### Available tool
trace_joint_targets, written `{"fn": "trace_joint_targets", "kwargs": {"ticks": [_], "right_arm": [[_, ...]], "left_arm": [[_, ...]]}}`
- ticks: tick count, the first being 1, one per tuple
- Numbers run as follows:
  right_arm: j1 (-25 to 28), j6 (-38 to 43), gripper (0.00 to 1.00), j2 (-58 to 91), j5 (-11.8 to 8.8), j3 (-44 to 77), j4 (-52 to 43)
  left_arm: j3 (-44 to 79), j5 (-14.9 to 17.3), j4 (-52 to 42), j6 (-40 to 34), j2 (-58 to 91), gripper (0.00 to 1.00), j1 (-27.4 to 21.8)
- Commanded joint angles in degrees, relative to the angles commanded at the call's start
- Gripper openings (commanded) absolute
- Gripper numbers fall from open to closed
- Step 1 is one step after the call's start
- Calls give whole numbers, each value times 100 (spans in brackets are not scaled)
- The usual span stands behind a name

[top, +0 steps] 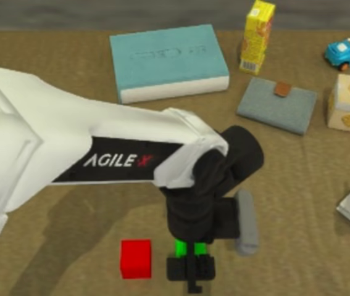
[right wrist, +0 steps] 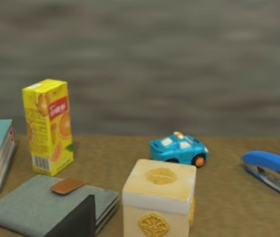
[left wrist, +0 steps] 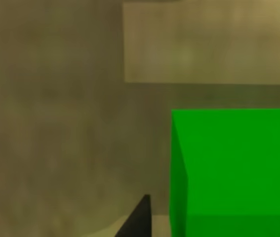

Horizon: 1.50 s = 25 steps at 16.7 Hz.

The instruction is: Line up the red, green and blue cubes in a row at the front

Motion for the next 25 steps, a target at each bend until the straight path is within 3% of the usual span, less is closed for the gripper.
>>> {"fn": "trace_joint_targets", "kwargs": {"ticks": [2, 11, 19, 25], "right_arm": [[0, 0, 100, 0, 0, 0, 0], [0, 0, 100, 0, 0, 0, 0], [0, 0, 100, 0, 0, 0, 0], [0, 0, 100, 0, 0, 0, 0]], "left_arm": [[0, 0, 0, 0, 0, 100, 0], [16, -3, -21, 2, -10, 100, 9], [829, -6, -1383, -8, -533, 100, 115], [948, -11, -1466, -81, -480, 100, 178]]}}
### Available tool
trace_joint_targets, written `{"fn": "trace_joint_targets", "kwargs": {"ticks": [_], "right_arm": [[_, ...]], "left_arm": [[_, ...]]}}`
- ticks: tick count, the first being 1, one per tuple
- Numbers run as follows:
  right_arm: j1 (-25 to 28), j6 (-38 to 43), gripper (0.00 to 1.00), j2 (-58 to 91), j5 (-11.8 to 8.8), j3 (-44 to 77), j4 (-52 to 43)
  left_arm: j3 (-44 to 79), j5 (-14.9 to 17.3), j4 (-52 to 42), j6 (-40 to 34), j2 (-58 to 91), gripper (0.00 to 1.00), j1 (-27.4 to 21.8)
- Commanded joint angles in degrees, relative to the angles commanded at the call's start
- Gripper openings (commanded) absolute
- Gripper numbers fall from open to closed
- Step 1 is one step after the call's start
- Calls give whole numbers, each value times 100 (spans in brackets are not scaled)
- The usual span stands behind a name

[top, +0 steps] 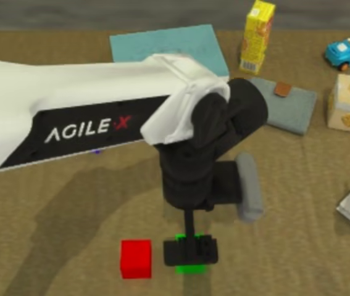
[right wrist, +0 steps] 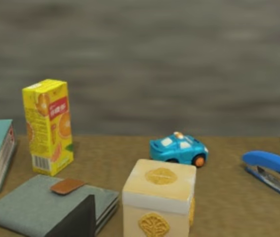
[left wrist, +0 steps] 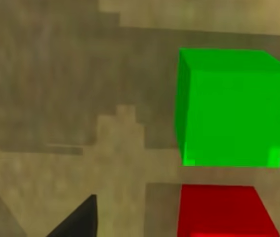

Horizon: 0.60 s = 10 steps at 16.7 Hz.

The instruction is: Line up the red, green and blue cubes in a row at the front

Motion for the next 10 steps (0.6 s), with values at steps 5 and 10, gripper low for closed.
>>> {"fn": "trace_joint_targets", "kwargs": {"ticks": [5, 10], "right_arm": [[0, 0, 100, 0, 0, 0, 0], [0, 0, 100, 0, 0, 0, 0]], "left_arm": [[1202, -28, -413, -937, 859, 100, 1088], [2902, -22, -953, -2278, 1969, 100, 2749]]}}
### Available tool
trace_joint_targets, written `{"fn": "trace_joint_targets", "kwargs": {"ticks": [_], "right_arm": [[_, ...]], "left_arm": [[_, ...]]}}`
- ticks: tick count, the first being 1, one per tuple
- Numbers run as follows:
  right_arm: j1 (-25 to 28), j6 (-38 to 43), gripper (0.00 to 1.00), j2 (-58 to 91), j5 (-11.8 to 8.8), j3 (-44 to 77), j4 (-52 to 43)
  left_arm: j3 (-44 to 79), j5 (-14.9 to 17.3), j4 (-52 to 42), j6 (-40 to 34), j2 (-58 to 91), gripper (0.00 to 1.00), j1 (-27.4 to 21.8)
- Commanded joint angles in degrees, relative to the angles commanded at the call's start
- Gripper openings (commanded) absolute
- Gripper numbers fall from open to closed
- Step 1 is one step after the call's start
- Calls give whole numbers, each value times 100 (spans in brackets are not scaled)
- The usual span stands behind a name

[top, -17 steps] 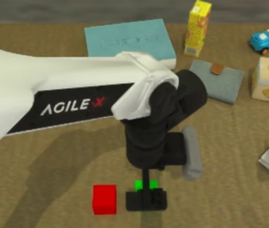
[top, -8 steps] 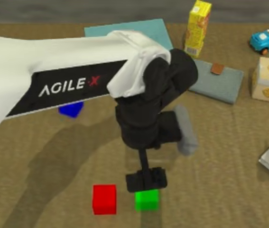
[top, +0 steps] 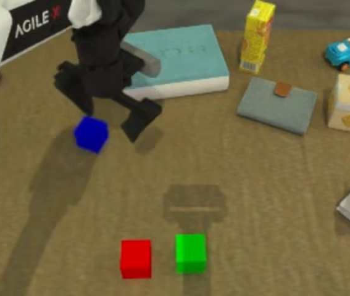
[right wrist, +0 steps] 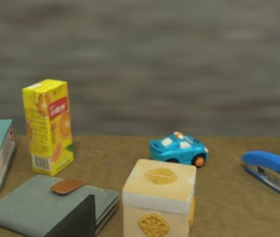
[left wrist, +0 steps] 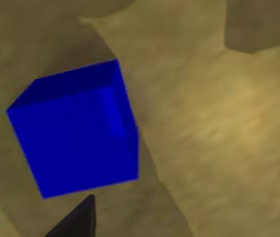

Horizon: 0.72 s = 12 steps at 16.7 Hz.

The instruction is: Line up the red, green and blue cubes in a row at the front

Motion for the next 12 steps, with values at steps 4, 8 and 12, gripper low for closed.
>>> {"fn": "trace_joint_targets", "kwargs": {"ticks": [4, 8, 12], "right_arm": [[0, 0, 100, 0, 0, 0, 0], [0, 0, 100, 0, 0, 0, 0], [0, 0, 100, 0, 0, 0, 0]], "left_arm": [[734, 12, -216, -672, 481, 100, 734], [753, 8, -213, -693, 481, 100, 751], [429, 15, 202, -704, 607, 100, 769]]}}
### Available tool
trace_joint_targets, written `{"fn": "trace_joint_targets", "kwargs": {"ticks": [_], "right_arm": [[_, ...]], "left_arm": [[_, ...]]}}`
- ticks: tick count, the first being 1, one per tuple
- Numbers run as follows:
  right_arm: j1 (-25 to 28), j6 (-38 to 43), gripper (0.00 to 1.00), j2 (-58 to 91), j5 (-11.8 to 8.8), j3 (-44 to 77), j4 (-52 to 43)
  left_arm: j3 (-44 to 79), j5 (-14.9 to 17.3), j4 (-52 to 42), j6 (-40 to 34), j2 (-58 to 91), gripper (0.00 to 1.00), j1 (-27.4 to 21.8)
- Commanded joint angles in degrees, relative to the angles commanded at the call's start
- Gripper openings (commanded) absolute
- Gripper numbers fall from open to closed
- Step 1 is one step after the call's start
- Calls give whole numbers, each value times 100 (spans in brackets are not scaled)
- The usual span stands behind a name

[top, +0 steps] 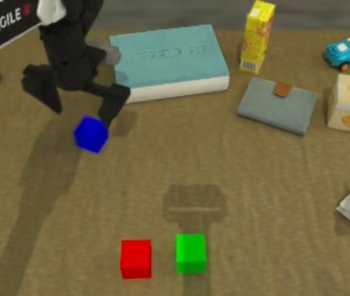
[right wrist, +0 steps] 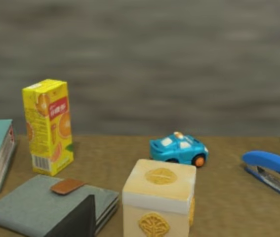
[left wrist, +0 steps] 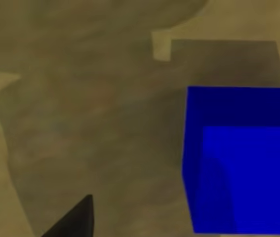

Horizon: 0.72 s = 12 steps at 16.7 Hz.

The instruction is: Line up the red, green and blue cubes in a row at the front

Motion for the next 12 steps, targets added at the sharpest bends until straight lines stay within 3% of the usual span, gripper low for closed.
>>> {"fn": "trace_joint_targets", "kwargs": {"ticks": [5, 10, 12], "right_arm": [[0, 0, 100, 0, 0, 0, 0], [0, 0, 100, 0, 0, 0, 0], [0, 0, 100, 0, 0, 0, 0]], "left_arm": [[-743, 3, 1112, 10, 325, 100, 4], [-865, 4, 1261, 12, 383, 100, 5], [-865, 4, 1261, 12, 383, 85, 5]]}}
